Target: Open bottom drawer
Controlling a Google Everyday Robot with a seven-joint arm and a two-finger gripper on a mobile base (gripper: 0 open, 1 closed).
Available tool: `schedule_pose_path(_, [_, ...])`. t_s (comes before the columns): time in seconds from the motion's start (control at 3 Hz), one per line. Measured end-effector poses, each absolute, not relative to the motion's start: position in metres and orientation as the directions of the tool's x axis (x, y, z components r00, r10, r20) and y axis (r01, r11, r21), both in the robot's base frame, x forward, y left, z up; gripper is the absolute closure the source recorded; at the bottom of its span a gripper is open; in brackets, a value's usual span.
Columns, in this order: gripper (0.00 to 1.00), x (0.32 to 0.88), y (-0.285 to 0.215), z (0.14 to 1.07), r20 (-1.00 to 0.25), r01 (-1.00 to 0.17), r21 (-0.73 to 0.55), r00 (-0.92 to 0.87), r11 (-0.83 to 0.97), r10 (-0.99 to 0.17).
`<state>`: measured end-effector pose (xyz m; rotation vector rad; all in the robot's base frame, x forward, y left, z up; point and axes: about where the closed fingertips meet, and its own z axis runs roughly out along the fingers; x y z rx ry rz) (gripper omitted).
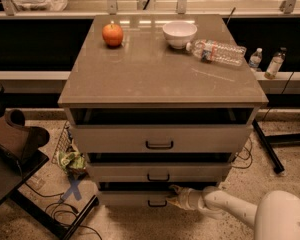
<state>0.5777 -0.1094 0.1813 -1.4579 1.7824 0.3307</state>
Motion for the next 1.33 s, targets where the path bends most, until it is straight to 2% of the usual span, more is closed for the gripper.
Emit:
schedule_pose_path(1.0, [1.0,0.514,-0.151,0.19,-0.649,-0.904,-0.261,-0.096,0.339,-0.755])
schedule_pose_path(1.33, [1.0,0.514,-0.151,0.19,-0.649,-0.904,-0.261,-0.096,0.339,-0.755])
